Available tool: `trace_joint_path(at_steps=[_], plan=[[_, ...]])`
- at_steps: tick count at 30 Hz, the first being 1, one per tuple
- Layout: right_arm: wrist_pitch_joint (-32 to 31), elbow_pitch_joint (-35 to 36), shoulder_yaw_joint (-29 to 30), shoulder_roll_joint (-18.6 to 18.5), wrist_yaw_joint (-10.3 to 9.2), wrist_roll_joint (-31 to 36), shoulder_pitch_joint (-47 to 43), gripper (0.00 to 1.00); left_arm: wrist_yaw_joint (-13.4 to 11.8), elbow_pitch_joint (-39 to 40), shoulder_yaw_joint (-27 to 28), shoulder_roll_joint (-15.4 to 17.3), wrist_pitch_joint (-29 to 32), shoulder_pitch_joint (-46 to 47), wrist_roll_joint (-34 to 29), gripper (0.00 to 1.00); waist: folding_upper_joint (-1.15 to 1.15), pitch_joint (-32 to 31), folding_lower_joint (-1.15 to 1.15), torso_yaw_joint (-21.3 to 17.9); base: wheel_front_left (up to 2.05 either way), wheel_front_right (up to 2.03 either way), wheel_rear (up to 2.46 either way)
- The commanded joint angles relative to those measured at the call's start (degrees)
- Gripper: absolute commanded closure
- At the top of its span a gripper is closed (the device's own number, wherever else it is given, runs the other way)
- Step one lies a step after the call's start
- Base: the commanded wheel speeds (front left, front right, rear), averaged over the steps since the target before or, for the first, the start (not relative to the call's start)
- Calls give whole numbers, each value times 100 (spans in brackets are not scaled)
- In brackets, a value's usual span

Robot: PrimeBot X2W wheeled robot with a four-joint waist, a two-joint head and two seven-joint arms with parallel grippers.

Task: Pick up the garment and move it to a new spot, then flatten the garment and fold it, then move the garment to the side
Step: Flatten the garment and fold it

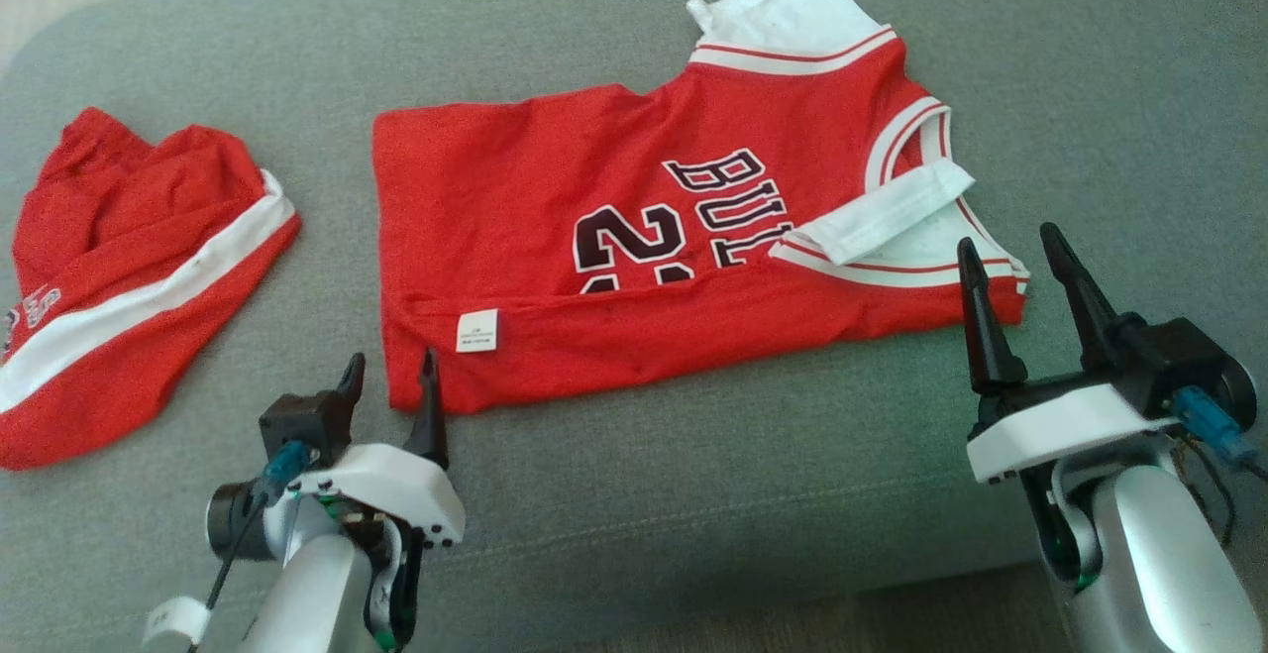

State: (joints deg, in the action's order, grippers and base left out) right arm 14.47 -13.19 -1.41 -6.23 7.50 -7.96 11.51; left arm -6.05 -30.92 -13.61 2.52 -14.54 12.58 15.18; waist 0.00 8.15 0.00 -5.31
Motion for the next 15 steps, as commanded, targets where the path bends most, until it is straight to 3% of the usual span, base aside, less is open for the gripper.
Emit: trace_joint_path(at_steps=[1,9,15], plan=[[52,231,-114,11,-1,51,128,0,-63,-27,238,36,-46,278,-71,0,0,57,0,-56,0,0,0],[52,359,-152,12,-1,44,177,0,-256,-1047,389,36,-46,674,-247,0,0,187,0,-176,0,0,0],[52,407,-130,17,-1,49,194,0,-148,-1668,417,36,-46,952,-298,0,0,258,0,-235,0,0,0]])
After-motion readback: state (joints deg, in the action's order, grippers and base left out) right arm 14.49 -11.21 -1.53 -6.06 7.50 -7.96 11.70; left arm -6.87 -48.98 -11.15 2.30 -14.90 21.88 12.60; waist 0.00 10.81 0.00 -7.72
